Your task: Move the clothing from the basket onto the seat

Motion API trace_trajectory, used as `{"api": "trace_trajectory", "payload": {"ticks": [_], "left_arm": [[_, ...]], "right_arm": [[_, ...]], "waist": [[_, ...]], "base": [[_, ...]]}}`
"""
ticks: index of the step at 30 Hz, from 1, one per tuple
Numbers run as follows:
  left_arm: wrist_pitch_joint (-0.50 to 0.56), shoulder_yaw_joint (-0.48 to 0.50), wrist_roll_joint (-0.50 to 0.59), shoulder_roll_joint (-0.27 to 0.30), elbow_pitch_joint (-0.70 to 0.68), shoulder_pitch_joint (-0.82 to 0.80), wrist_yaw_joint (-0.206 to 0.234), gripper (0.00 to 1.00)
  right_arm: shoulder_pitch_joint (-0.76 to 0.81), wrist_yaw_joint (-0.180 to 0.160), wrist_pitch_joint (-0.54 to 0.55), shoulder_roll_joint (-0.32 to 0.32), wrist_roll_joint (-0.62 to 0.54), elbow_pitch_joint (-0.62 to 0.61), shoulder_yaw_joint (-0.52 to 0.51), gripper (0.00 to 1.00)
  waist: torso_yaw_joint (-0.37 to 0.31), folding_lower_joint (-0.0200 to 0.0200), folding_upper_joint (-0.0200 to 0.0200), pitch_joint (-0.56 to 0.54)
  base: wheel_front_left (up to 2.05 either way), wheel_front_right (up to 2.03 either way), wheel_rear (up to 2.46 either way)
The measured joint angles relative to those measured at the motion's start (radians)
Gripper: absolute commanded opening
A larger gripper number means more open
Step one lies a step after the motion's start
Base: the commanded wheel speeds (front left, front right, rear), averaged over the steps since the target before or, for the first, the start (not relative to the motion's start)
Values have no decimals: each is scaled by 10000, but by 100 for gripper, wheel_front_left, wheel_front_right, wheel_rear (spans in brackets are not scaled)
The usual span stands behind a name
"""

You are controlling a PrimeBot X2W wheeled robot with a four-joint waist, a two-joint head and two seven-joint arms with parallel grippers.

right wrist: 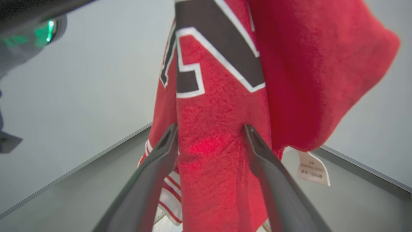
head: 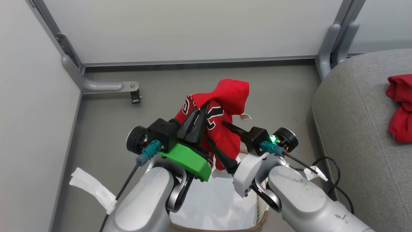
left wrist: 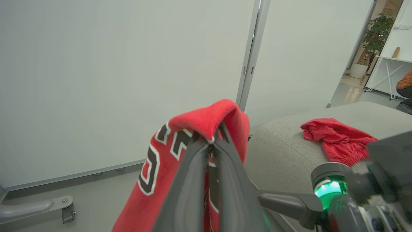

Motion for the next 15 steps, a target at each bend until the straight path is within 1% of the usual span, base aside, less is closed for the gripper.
{"api": "trace_trajectory", "payload": {"ticks": [7,15], "left_arm": [[-13,-328,-257,2,-44,-82,127,0],[-13,-715,-453,2,-207,-163,130,0]], "right_arm": [[-436,0,2,2,81,744,334,100],[-1029,0,686,-6,479,1448,815,100]], "waist": [[126,0,0,15],[279,0,0,26]], "base": [[0,0,0],[0,0,0]]}}
